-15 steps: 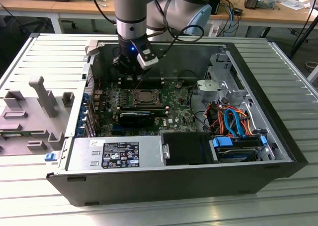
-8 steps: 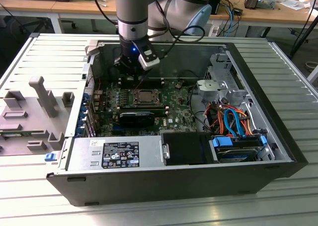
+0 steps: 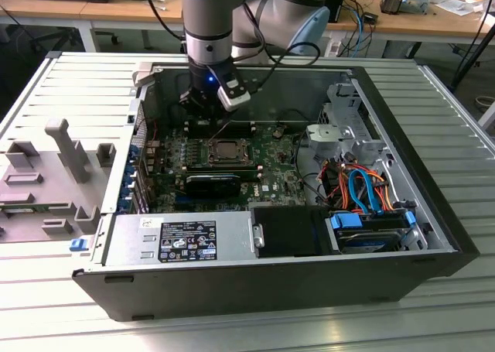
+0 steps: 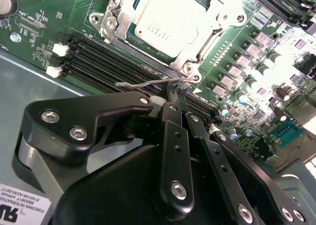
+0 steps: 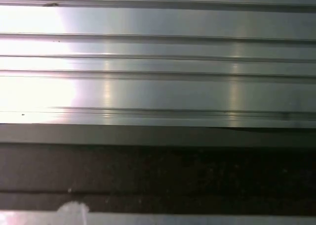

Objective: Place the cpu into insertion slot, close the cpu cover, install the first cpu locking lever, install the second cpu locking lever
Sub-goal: 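Install the first cpu locking lever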

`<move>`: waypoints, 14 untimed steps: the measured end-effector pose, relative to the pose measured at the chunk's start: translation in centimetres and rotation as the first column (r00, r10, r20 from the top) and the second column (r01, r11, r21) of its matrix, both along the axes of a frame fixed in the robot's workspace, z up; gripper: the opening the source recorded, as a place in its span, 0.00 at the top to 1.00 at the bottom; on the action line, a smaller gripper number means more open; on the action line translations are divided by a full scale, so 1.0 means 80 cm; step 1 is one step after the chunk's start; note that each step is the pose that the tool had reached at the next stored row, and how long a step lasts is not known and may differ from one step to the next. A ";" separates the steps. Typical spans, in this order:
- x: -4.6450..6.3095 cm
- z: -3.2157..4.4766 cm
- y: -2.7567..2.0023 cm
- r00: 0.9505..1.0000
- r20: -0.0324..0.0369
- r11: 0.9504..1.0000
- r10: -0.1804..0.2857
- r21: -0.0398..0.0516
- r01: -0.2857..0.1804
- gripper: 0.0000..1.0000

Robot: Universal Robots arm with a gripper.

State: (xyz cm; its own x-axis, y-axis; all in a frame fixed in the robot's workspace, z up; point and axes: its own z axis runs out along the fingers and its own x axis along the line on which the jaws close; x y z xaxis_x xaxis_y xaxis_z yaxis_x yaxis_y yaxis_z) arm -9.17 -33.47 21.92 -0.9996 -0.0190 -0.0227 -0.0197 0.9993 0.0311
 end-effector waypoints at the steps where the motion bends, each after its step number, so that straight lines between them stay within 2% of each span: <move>1: 0.000 -0.0006 0.0000 1.000 0.000 1.000 0.000 0.000 0.000 0.89; 7: 0.006 -0.0054 0.0000 1.000 0.000 1.000 0.001 -0.002 -0.001 0.89; 14: 0.008 -0.0066 0.0001 1.000 0.000 1.000 0.002 -0.002 -0.002 0.89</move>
State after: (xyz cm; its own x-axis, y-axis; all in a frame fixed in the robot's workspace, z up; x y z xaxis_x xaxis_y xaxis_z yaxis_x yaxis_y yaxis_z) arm -8.53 -33.46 21.39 -0.9995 -0.0208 -0.0231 -0.0215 0.9994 0.0288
